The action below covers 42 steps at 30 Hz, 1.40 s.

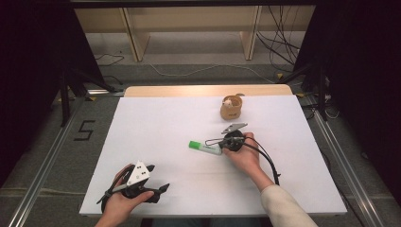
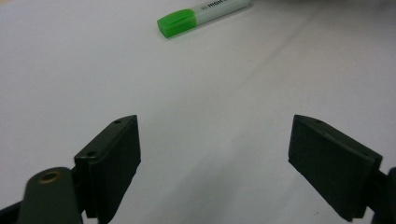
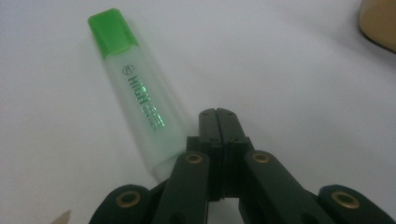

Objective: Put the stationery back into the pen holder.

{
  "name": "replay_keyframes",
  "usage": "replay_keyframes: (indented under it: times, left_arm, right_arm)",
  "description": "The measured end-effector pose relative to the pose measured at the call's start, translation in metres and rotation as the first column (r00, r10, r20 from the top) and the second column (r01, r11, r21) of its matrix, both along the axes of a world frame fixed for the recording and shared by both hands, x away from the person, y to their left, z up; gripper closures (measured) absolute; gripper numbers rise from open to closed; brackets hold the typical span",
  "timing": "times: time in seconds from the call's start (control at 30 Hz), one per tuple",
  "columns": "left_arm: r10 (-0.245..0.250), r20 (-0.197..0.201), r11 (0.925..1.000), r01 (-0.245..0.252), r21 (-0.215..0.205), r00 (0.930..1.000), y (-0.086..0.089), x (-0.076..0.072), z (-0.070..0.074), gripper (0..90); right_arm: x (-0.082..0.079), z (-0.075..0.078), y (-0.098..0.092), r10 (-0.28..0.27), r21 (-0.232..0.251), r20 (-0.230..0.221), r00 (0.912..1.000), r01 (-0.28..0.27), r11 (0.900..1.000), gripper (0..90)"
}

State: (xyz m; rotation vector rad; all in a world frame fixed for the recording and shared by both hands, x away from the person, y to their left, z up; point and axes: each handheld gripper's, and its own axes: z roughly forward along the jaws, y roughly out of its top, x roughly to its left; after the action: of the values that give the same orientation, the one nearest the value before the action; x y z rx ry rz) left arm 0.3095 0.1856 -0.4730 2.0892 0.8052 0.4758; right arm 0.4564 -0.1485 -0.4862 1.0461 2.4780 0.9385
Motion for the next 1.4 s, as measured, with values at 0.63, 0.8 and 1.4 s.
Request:
replay_keyframes:
  times: [0.63, 0.8, 1.4]
  left_arm:
    - [0.001, -0.001, 1.0000, -0.001, 0.002, 1.0000, 0.000, 0.000, 0.000, 16.8]
    - [0.000, 0.000, 1.0000, 0.000, 0.002, 1.0000, 0.000, 0.000, 0.000, 16.8]
    - [-0.003, -0.001, 1.0000, 0.003, 0.000, 1.0000, 0.000, 0.000, 0.000, 17.3]
  right_arm:
    - [-0.035, 0.004, -0.001, 0.018, 0.004, -0.034, 0.9993, -0.018, 1.000, 90.0]
    - [-0.041, 0.007, 0.001, 0.045, 0.003, -0.031, 0.9985, -0.045, 0.999, 90.0]
    - [-0.023, 0.002, 0.008, 0.005, 0.018, -0.020, 0.9998, -0.005, 1.000, 90.0]
